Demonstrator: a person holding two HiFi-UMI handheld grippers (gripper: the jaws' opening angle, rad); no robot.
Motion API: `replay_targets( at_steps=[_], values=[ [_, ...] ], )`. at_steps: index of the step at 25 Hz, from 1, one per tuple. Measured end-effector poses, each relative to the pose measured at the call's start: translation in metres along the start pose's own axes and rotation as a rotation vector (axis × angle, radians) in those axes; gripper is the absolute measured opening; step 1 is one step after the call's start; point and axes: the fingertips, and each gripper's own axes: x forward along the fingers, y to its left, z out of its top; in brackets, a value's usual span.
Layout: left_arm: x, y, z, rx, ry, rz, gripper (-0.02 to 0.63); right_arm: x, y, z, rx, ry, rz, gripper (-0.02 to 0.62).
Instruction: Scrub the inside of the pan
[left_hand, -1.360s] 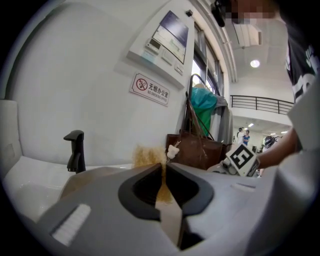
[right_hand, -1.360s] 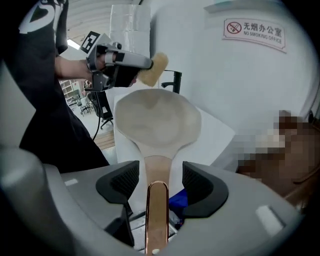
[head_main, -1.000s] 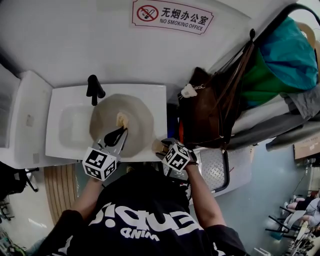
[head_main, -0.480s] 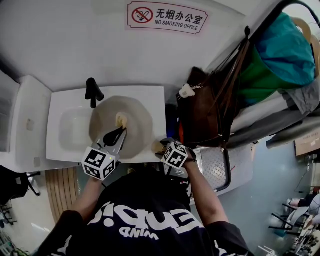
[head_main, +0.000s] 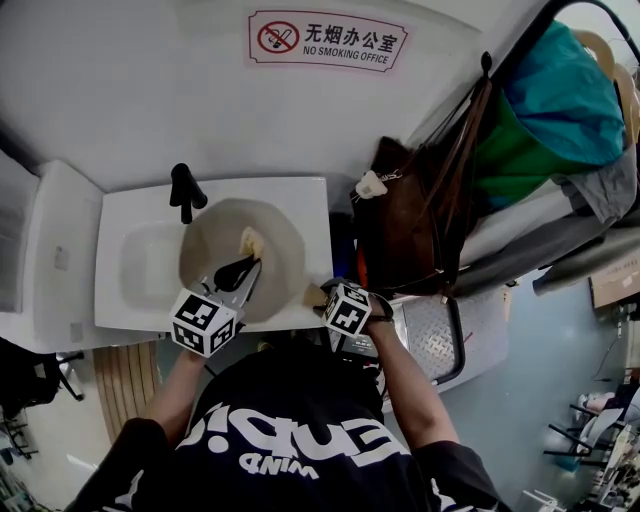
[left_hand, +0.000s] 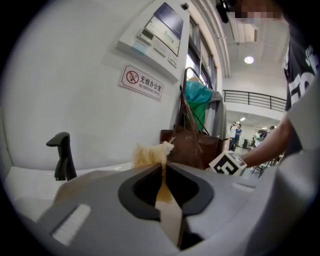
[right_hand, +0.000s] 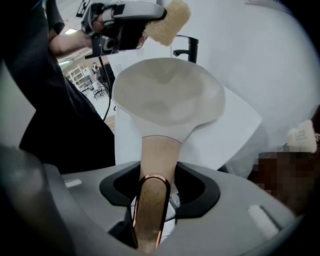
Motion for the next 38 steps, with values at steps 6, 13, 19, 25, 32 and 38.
replay_targets(
  at_steps=[6,13,19,25,32,38],
  values=[
    [0.017,-0.013,-0.013,0.085,0.117,-0.13,0.025,-0.012,-0.005,-0.003,-0.027,0.07,0.017,0.198],
    [0.034,-0.024,-0.031,0.227,0.205,-0.23,0.025,-0.03,-0.013,-0.002,-0.058,0.108,0.021,0.198],
    [0.055,-0.036,-0.058,0.268,0.257,-0.307,0.025,-0.03,-0.013,-0.003,-0.057,0.112,0.023,0.198],
    [0.07,-0.054,-0.087,0.27,0.341,-0.39,0.025,-0.033,-0.013,-0.001,-0.052,0.108,0.024,0.198],
    [0.085,-0.062,-0.112,0.27,0.412,-0.422,0.025,-0.034,-0.012,-0.001,-0.041,0.112,0.026,0.198],
    [0.091,-0.065,-0.119,0.219,0.425,-0.428,0.025,-0.035,-0.012,-0.001,-0.042,0.116,0.036,0.198]
  ],
)
